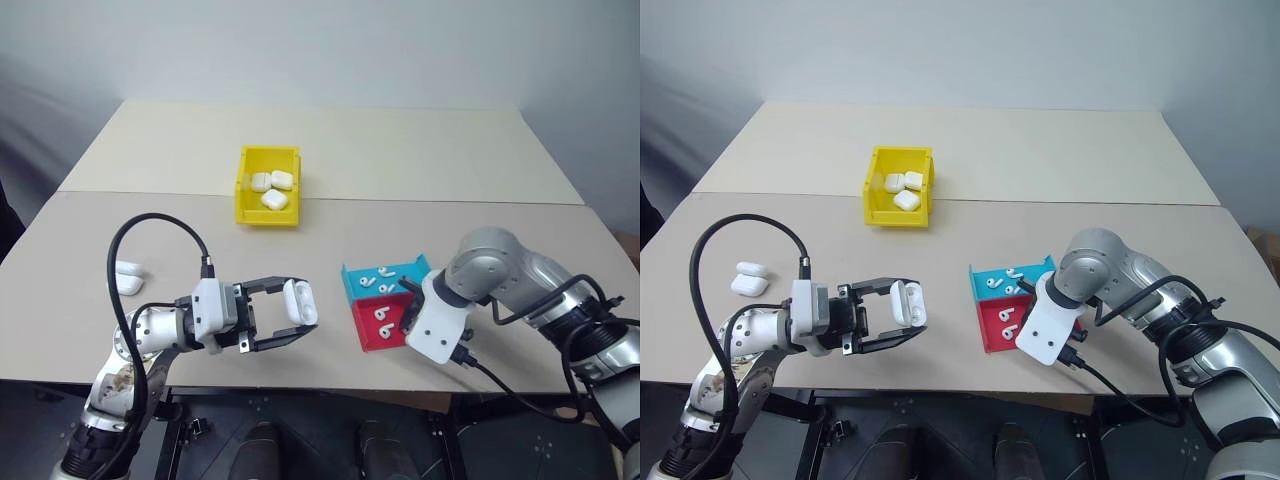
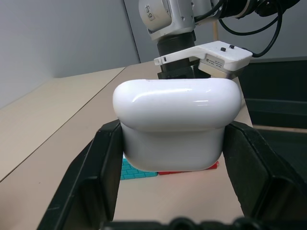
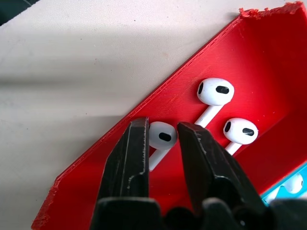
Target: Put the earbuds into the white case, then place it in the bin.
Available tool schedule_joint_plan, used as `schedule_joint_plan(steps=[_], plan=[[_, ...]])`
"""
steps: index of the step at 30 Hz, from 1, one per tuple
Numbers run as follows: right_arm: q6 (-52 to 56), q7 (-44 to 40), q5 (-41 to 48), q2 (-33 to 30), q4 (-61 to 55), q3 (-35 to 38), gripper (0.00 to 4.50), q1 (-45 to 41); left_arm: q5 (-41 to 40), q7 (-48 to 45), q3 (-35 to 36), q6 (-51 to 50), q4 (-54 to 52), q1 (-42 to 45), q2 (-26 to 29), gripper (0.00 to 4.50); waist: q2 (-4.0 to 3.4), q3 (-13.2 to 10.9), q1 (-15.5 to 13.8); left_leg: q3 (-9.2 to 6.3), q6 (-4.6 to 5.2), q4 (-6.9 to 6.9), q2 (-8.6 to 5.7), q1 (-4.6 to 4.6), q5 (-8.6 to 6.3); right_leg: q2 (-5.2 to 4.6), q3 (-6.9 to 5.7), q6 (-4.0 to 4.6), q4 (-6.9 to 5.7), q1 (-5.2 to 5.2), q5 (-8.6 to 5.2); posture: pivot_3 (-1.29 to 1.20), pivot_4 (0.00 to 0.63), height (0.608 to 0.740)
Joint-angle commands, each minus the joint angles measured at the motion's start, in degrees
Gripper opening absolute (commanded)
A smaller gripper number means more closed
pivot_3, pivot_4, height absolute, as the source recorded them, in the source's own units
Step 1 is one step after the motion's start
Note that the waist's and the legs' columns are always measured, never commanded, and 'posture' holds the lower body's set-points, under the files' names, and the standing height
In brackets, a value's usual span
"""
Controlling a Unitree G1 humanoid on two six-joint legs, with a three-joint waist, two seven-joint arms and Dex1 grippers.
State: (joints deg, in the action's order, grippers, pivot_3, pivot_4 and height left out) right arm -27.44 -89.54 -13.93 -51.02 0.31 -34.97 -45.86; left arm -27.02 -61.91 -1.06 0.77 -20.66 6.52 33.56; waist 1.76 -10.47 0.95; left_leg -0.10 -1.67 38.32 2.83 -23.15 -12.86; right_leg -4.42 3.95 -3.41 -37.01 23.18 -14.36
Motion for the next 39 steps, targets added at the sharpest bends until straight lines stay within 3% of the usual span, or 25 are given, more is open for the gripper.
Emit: schedule_joint_plan(steps=[1,10,27,33,37,39], plan=[[0.6,-2.0,1.1,-0.5,-1.9,1.1,1.2,-0.3,0.0,0.4,0.2,0.4,-2.1,0.1,0.4,2.8,0.0,0.0,0.0,0.0,0.0,0.0,0.0,0.0,0.0,0.0,0.0,0.0,0.0,0.0,0.0,0.0,0.15,0.74],[0.4,-0.8,-2.1,-0.5,-0.3,0.9,1.2,-0.5,0.1,0.5,0.1,0.7,-1.8,0.3,0.1,2.8,0.0,0.0,0.0,0.0,0.0,0.0,0.0,0.0,0.0,0.0,0.0,0.0,0.0,0.0,0.0,0.0,0.15,0.74],[3.8,-1.1,0.8,-1.1,-2.9,2.5,1.2,0.2,0.1,0.3,0.0,0.8,-1.6,0.3,0.1,2.8,0.0,0.0,0.0,0.0,0.0,0.0,0.0,0.0,0.0,0.0,0.0,0.0,0.0,0.0,0.0,0.0,0.15,0.74],[14.3,-2.9,5.3,-2.6,-8.4,4.1,1.2,0.4,0.0,-0.1,-0.3,0.9,-1.3,0.5,0.1,2.8,-0.01,0.0,0.0,0.0,0.0,-0.01,0.0,-0.01,0.0,0.0,0.0,0.0,0.0,0.01,0.0,0.0,0.15,0.74],[21.3,-2.3,5.5,-2.4,-10.6,4.5,2.0,0.4,0.1,-0.1,-0.6,0.8,-1.1,0.7,0.0,2.8,-0.01,0.0,0.0,0.0,0.0,-0.02,0.0,0.0,0.0,0.0,0.0,0.0,0.0,0.01,0.0,0.0,0.15,0.74],[23.0,-1.8,4.7,-1.9,-11.0,4.5,2.0,0.2,0.1,-0.1,-0.7,0.8,-1.1,0.8,-0.1,2.8,-0.01,0.0,0.0,0.0,0.0,-0.02,0.0,-0.01,0.0,0.0,0.0,0.0,0.0,0.02,0.0,0.0,0.15,0.74]])
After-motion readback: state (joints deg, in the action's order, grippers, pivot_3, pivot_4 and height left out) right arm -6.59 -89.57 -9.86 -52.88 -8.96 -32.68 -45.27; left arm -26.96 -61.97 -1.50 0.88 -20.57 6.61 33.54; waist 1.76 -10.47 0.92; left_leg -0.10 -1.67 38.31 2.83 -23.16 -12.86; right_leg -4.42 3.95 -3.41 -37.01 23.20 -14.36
